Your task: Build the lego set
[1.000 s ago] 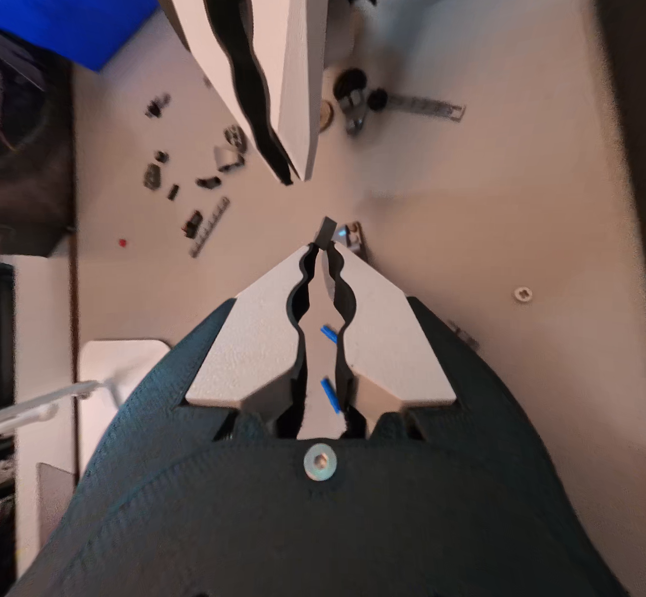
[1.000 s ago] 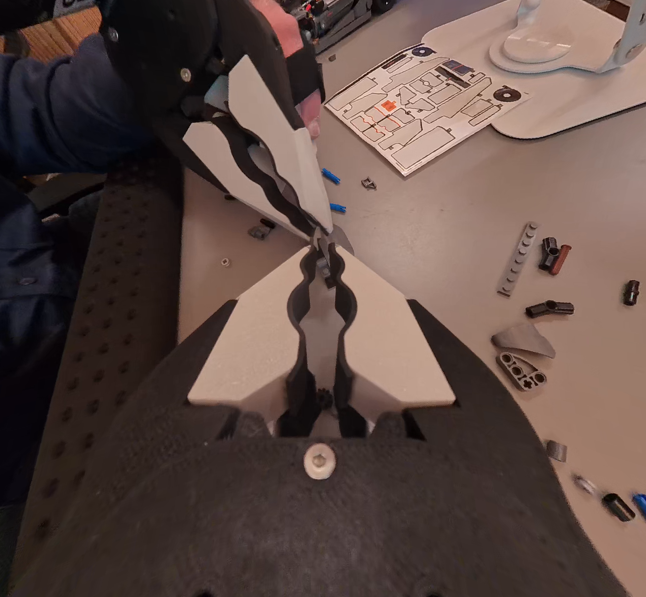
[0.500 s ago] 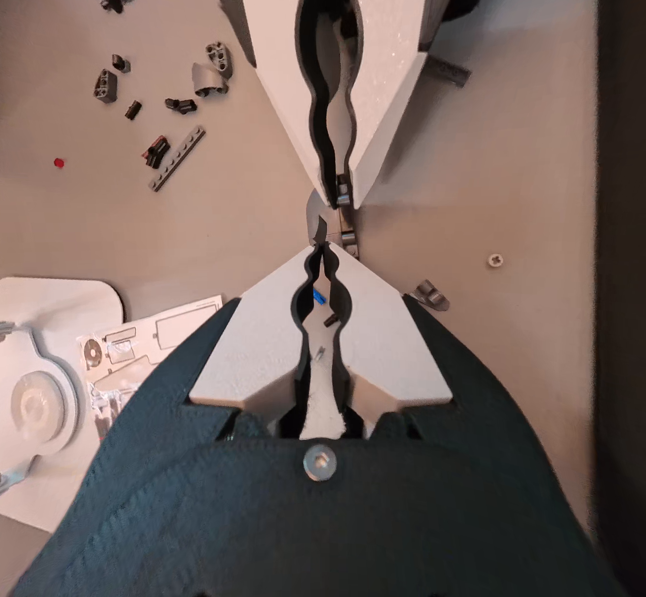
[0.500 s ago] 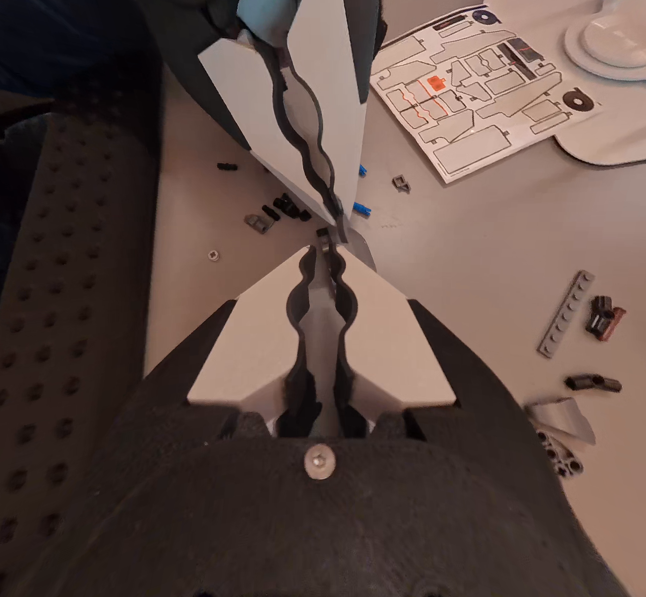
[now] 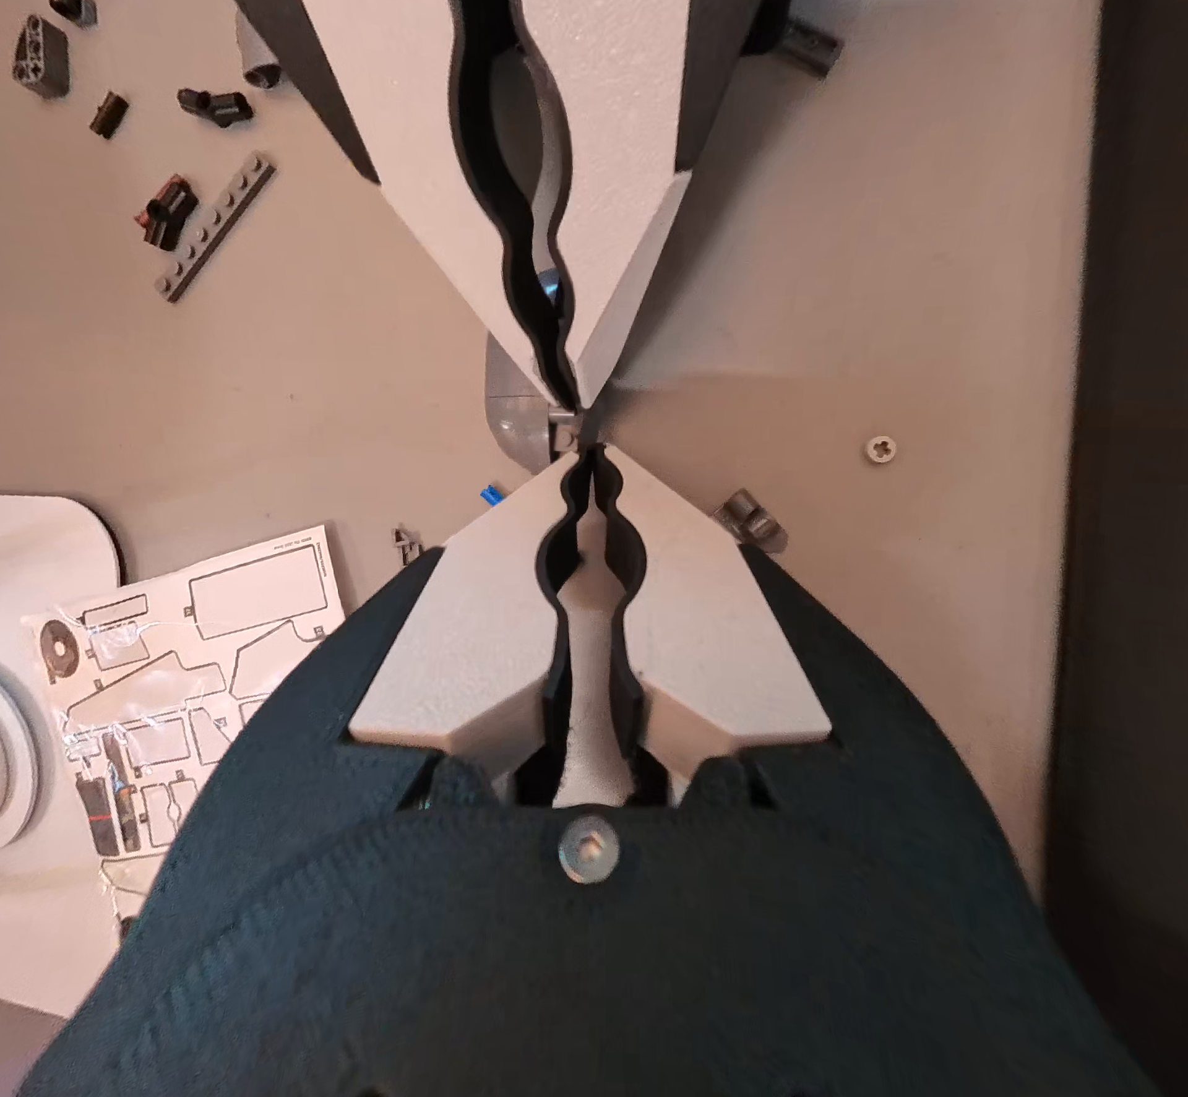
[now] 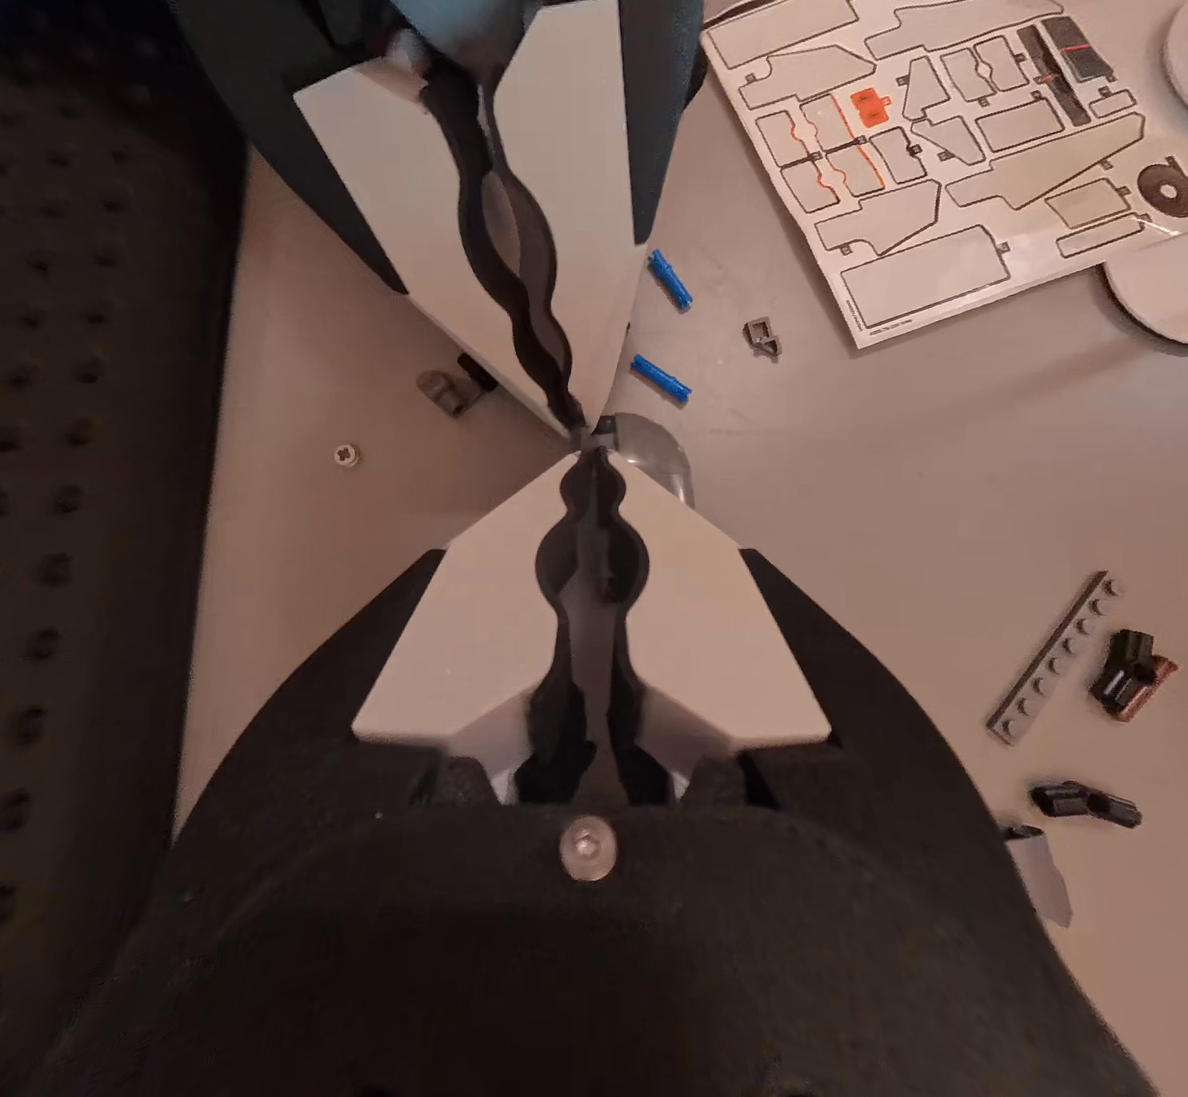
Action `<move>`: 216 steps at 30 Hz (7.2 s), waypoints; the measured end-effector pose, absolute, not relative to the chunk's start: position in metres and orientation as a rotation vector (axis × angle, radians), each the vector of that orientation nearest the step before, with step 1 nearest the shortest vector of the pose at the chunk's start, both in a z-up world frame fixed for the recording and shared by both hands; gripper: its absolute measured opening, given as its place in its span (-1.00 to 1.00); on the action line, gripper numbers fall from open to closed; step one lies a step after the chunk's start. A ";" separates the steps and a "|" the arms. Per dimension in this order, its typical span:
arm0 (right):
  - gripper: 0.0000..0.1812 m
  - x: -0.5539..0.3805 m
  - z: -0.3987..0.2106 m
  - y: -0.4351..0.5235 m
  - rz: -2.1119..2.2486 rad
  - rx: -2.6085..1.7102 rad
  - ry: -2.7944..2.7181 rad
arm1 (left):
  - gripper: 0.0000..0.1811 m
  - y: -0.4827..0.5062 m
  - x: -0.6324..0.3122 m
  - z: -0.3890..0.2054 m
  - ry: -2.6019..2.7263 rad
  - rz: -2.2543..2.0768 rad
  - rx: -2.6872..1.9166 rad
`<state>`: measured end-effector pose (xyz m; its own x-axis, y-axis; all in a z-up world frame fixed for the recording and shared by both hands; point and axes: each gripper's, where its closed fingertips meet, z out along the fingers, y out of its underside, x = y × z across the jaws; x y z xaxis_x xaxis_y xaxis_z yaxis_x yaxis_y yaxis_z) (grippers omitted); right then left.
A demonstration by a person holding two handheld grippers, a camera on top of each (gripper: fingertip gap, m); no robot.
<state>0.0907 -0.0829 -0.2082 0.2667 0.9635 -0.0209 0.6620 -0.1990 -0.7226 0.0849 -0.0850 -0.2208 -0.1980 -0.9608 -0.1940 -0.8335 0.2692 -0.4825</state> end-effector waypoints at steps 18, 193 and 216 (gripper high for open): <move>-0.94 0.097 -0.212 -0.075 0.541 -1.964 -1.434 | -1.00 -0.078 0.085 -0.222 2.028 -0.470 -1.714; -0.98 0.097 -0.124 -0.066 0.955 -1.734 -1.130 | -0.81 -0.049 0.094 -0.123 1.634 -0.799 -1.339; -0.99 0.108 -0.136 -0.060 1.351 -1.942 -0.872 | -0.92 -0.057 0.113 -0.140 1.787 -0.075 -1.021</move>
